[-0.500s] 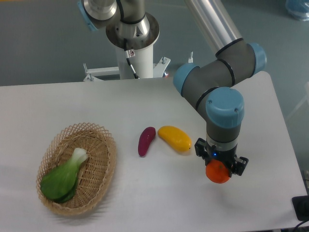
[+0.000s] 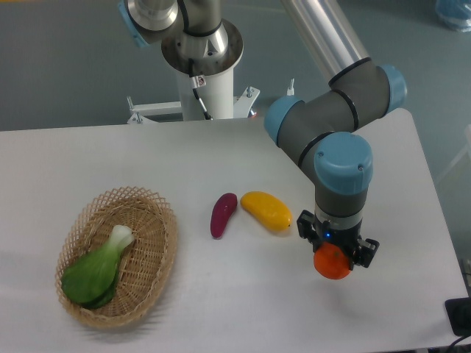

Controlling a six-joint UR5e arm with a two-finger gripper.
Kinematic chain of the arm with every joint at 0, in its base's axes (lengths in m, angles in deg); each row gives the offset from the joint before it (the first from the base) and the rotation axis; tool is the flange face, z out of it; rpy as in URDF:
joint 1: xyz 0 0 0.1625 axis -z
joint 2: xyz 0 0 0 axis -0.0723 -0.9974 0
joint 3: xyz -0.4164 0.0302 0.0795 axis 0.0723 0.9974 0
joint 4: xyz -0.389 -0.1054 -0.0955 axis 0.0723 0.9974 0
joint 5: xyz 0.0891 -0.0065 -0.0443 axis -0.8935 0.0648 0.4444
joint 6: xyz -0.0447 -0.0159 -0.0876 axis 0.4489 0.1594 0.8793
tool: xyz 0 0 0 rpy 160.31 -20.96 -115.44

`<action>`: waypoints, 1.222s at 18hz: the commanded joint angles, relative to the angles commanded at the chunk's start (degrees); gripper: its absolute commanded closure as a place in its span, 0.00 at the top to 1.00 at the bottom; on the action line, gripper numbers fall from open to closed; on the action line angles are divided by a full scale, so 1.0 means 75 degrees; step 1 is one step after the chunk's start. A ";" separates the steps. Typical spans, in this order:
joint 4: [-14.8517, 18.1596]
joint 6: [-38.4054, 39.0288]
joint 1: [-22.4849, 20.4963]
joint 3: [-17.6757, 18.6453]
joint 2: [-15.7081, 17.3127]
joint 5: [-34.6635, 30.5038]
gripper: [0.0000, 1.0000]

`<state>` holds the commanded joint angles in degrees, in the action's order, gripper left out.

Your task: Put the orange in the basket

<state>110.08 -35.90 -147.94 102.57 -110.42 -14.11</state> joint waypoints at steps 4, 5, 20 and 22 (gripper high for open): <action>0.0188 0.0093 0.0081 0.0035 0.0012 0.0070 0.58; 0.0176 0.0117 0.0175 0.0047 0.0012 0.0070 0.58; 0.0071 0.1863 0.2669 0.0586 0.0234 0.0117 0.58; 0.0082 0.2074 0.3046 0.0563 0.0234 0.0117 0.60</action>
<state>110.69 -20.35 -125.10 106.79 -108.66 -13.23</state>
